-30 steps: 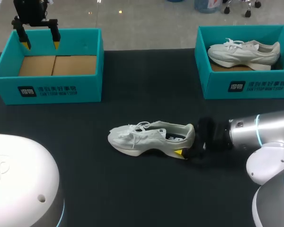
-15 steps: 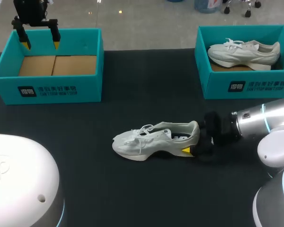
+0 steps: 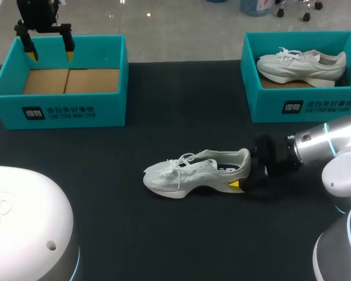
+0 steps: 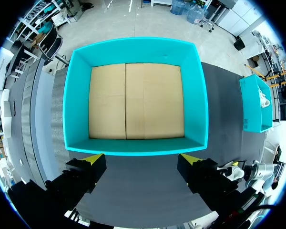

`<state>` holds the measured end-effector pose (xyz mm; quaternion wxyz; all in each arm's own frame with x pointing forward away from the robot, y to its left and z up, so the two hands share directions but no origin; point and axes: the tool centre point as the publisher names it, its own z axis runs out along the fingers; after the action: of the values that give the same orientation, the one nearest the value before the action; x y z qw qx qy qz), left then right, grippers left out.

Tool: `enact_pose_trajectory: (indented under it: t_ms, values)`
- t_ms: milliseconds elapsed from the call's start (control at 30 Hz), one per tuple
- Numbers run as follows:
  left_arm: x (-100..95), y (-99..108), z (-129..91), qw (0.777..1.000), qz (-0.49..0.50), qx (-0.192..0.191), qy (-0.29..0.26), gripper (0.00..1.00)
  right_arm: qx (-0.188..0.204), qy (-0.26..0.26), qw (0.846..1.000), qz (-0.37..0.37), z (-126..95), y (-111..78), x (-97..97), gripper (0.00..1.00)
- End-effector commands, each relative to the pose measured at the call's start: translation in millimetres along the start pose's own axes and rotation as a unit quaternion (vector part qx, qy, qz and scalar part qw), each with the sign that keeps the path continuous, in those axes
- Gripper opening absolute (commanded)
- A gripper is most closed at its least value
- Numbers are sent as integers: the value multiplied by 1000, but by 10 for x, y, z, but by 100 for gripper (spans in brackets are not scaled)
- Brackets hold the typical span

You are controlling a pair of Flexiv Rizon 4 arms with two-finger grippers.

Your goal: Take the shoe out of the shoebox, open the shoe tongue, remove and reinsert the insole, then place the shoe into the shoebox

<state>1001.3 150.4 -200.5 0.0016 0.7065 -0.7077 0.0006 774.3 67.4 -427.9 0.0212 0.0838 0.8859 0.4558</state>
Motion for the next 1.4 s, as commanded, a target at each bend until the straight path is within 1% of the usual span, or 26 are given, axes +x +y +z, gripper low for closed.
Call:
enact_pose_trajectory:
  t_ms: [33, 933, 1000, 1100, 1233, 1400]
  values:
    - [3, 5, -1, 1000, 0, 0, -1, 100, 3, -5, 1000, 0, 70, -42, 13, 0]
    - [3, 5, -1, 1000, 0, 0, -1, 100, 3, -5, 1000, 0, 70, -42, 13, 0]
    - [118, 26, -31, 1000, -20, -12, -8, 100, 3, -5, 1000, 0, 70, -42, 13, 0]
    - [267, 82, -51, 998, -66, -22, 2, 100, 3, -5, 1000, 0, 70, -42, 13, 0]
    - [457, 204, -97, 993, -110, -23, 21, 100, 3, -5, 1000, 0, 70, -42, 13, 0]
    - [766, 356, -177, 993, -114, -14, 27, 100, 3, -5, 1000, 0, 70, -42, 13, 0]
